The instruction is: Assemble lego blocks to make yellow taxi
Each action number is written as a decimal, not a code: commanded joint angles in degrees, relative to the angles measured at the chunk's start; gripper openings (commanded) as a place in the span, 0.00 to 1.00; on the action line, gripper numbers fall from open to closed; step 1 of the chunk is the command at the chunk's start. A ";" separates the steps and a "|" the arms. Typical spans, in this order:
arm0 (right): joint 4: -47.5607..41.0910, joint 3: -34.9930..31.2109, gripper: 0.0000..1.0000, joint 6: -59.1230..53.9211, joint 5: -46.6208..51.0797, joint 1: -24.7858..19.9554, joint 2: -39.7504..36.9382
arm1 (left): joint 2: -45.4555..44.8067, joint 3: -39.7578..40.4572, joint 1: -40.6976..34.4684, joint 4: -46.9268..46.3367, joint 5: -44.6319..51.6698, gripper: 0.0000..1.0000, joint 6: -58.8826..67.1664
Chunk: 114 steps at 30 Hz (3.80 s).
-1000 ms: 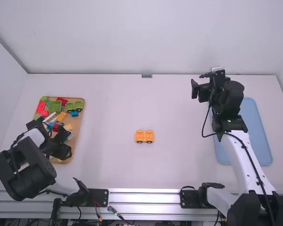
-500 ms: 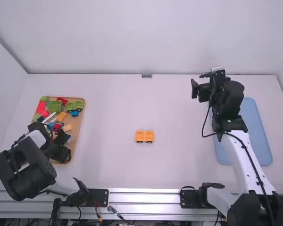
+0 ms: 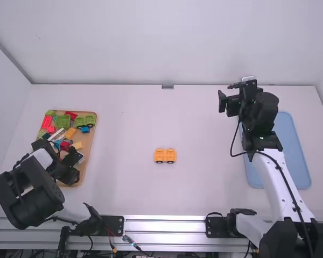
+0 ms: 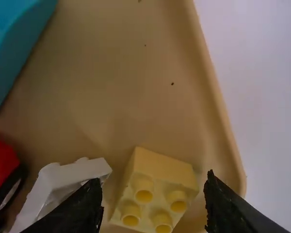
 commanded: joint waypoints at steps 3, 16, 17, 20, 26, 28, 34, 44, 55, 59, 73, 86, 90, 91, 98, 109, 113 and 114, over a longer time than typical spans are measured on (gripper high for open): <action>0.00 2.29 0.99 0.28 -0.11 0.09 0.28 | -0.94 -0.44 -0.48 -0.68 1.11 0.42 0.87; -0.20 2.29 0.99 0.28 -0.13 0.11 0.28 | -0.94 -0.44 -0.48 0.70 0.90 0.20 -1.29; -0.20 2.29 0.99 0.28 -0.15 0.09 0.26 | -0.94 -0.42 -0.48 1.14 0.92 0.20 -1.36; -0.20 2.29 0.99 0.31 -0.13 0.09 0.28 | -0.94 -0.42 -0.46 3.58 0.90 0.22 -4.11; -0.22 2.29 0.99 0.33 -0.11 0.09 0.26 | -0.96 1.46 -0.48 5.18 1.29 0.28 -9.18; -0.20 2.29 0.99 0.31 -0.15 0.11 0.26 | -0.96 2.84 -0.48 4.94 2.97 0.23 -11.43; -0.17 2.32 0.99 0.48 -0.17 0.15 0.26 | -0.96 6.51 -0.61 4.33 14.69 0.10 -17.81; -1.31 2.29 0.99 0.50 -0.33 0.15 0.26 | -0.96 12.09 -12.98 4.22 13.49 0.02 -30.91; -2.29 2.29 0.99 0.50 -0.33 0.15 0.26 | -0.96 12.81 -39.58 4.02 13.11 0.02 -12.72; -3.65 2.29 0.99 0.48 -0.33 0.15 0.28 | -0.94 12.81 -46.03 1.75 12.44 0.02 -2.47; -6.08 2.29 0.99 0.48 -0.33 0.11 0.26 | 4.35 15.87 -57.86 2.40 8.20 0.02 -0.37; -6.03 2.29 0.99 0.28 -0.33 0.04 0.28 | 19.54 29.68 -57.86 -12.35 10.08 0.02 -2.43; -5.79 2.29 0.99 0.28 -0.33 0.04 0.28 | 19.52 28.68 -58.05 -10.80 10.10 0.02 -3.82; -5.81 2.29 0.99 0.28 -0.33 0.04 0.28 | 19.52 28.50 -58.34 -10.47 10.05 0.02 -3.76; -6.23 2.29 0.99 0.26 -0.33 0.04 0.26 | 19.52 25.38 -59.41 -7.61 10.08 0.06 -3.37; -6.23 2.29 0.99 0.28 -0.33 0.20 0.26 | 19.52 24.37 -59.36 -5.81 9.90 0.78 -3.61; -6.01 2.29 0.99 0.31 -0.31 0.04 0.26 | 18.73 25.57 -59.36 -9.14 8.28 0.99 -2.23; -5.99 2.29 0.99 0.31 -0.31 0.07 0.28 | 18.56 25.90 -59.36 -9.75 8.02 0.99 -2.21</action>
